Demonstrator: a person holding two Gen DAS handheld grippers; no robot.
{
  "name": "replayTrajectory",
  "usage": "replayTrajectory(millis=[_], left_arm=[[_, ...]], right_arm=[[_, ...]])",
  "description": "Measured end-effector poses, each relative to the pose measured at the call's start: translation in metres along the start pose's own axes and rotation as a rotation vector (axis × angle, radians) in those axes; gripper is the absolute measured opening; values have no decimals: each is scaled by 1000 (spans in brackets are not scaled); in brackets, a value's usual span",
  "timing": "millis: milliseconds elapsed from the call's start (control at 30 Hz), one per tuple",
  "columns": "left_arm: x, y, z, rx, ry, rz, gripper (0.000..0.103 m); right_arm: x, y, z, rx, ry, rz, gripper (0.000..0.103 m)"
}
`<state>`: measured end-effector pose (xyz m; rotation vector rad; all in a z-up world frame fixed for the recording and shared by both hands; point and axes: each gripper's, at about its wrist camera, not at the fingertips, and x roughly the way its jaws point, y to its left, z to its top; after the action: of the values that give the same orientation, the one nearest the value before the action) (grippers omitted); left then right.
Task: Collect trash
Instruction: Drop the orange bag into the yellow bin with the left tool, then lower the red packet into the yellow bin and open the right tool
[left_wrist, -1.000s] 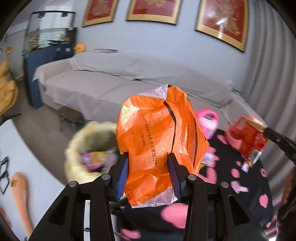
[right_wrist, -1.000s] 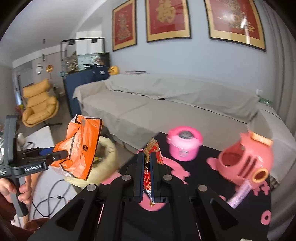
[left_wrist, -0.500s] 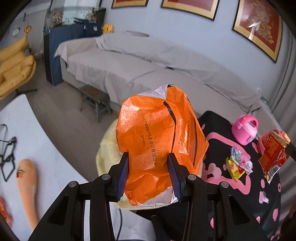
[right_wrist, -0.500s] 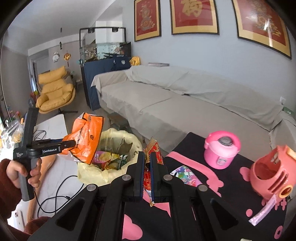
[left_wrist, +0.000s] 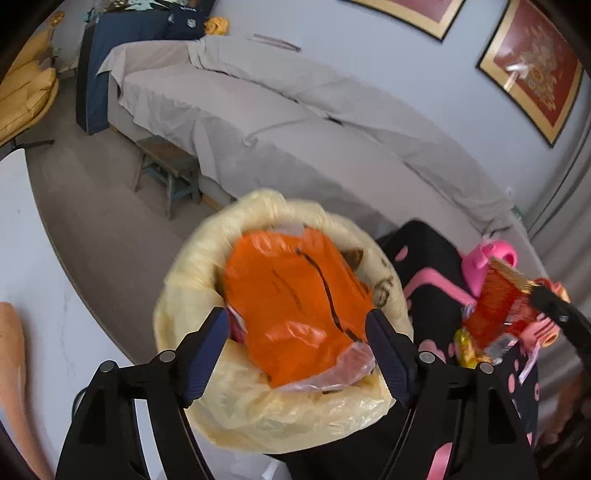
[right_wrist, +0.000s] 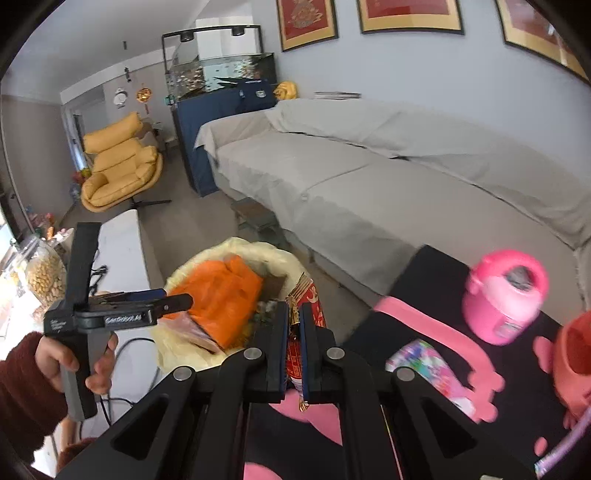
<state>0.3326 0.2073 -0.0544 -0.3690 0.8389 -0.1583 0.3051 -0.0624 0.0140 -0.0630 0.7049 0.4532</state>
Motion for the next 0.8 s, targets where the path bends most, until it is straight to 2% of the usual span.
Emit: replayTrajectory(millis=[133, 200, 333, 433, 533, 633, 800], left_arm=[[-23, 20, 12, -45, -62, 50, 80], [-33, 30, 16, -57, -100, 99, 80], [-43, 45, 18, -62, -145, 163, 80], [-42, 56, 18, -80, -151, 170, 80], [-38, 68, 15, -102, -138, 167, 80], [-33, 76, 9, -118, -118, 163, 80], [-20, 80, 2, -127, -82, 159, 80]], right_arm=[[27, 25, 23, -12, -19, 93, 4], [42, 38, 34, -12, -25, 136, 4], [84, 63, 43, 3, 15, 233, 5], [121, 79, 38, -21, 74, 230, 5], [170, 85, 19, -48, 189, 195, 5], [209, 82, 1, -43, 304, 170, 5], [247, 67, -26, -26, 443, 124, 6]])
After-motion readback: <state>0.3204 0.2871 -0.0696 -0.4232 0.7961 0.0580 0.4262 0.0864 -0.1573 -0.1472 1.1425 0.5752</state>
